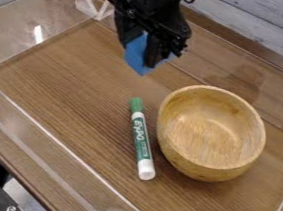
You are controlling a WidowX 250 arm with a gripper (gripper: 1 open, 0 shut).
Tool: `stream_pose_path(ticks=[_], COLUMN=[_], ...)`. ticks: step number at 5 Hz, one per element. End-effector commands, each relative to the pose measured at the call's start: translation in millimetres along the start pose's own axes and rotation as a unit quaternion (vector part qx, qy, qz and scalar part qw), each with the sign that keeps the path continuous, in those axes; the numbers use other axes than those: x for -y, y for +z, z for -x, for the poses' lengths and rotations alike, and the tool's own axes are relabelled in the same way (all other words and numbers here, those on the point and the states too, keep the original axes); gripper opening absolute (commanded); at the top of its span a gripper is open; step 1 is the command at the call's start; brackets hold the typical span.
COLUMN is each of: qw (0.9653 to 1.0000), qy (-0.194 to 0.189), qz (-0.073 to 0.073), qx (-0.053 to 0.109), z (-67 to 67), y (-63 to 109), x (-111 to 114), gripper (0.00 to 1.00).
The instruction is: Remove the blue block from inside the brown bowl and put it on the table
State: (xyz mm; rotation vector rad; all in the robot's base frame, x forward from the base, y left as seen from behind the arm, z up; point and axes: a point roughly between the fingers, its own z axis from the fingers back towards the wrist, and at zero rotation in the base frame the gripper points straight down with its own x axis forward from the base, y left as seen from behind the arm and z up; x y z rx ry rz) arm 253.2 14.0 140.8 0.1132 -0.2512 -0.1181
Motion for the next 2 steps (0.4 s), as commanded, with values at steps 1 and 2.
stream_pose_path(ticks=[1, 2], qw=[0.9995, 0.9994], qy=[0.001, -0.002], qz=[-0.007, -0.008], qx=[0.03, 0.035], z=[-6.6, -7.0], y=[10.6, 10.0], x=[-0.5, 1.3], gripper=[0.0, 0.0])
